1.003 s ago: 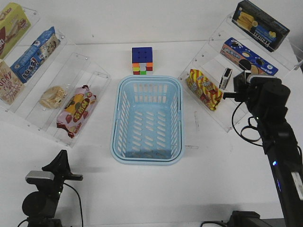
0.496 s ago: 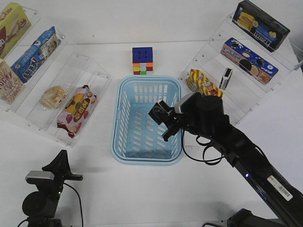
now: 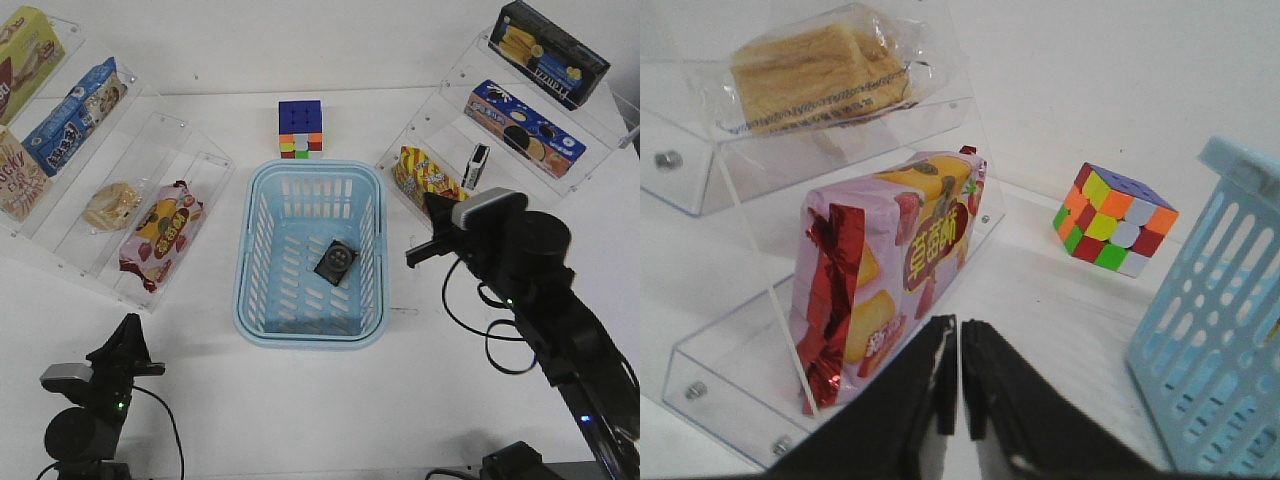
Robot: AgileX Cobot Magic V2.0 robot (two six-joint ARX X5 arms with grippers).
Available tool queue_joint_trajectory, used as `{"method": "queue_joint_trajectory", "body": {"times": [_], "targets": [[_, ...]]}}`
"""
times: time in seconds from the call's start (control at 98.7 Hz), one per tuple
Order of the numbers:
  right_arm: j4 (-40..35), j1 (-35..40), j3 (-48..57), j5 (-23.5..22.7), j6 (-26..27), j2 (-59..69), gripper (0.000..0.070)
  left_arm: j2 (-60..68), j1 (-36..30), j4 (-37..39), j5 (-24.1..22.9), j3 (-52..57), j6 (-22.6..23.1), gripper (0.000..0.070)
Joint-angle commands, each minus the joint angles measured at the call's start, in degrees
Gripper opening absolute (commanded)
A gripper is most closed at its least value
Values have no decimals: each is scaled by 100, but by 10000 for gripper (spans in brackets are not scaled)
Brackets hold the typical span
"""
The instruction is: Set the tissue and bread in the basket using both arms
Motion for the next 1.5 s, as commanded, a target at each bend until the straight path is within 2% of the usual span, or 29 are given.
{"method": "queue_joint_trajectory", "body": {"times": [0.0,0.091,0.142,0.294,0.365,0.456,0.496,0.588,0.628,0.689,0.77,0.841,0.922,1.246,1.307,1.418,1.489], "targets": [[260,-15,-334,212,-17,-356,0,11,-2,-90,72,302,-466,1],[944,-111,-1167,251,-9,-1132,0,190,-2,-684,74,866,-365,1],[1318,-146,-1711,280,-2,-1580,0,391,0,-979,61,1228,-90,1],[2020,-155,-3051,562,48,-2492,0,1419,0,-1471,-72,2341,1123,1],[1987,-155,-3263,549,225,-2623,0,2074,0,-1672,-328,2852,1759,0],[1829,-155,-3270,533,299,-2640,0,2966,-2,-1943,-369,3475,2710,8],[1829,-155,-3270,520,299,-2640,0,3344,-2,-2031,-369,3716,3110,70],[1873,-151,-3270,507,319,-2640,0,4146,-2,-2081,-374,4159,3779,376],[1875,-151,-3270,511,337,-2636,0,4465,-2,-2079,-382,4330,3963,472],[1871,-151,-3270,509,337,-2636,0,4911,-2,-2076,-496,4570,4192,524],[1853,-151,-3270,507,334,-2640,0,5451,-2,-2079,-807,4881,4636,530],[1856,-151,-3270,507,334,-2638,0,5888,-2,-2035,-1036,5132,5051,530],[1860,-151,-3270,507,334,-2638,0,6323,-2,-1899,-1244,5396,5285,530],[1856,-151,-3270,509,334,-2638,0,7584,31,-1222,-1709,5919,5584,515],[1858,-151,-3270,509,334,-2638,0,7733,31,-1213,-1810,5973,5593,424],[1860,-151,-3270,509,332,-2638,0,7875,31,-1209,-1867,6041,5639,115],[1860,-151,-3270,511,332,-2638,0,7877,31,-1215,-1875,6074,5670,2]]}}
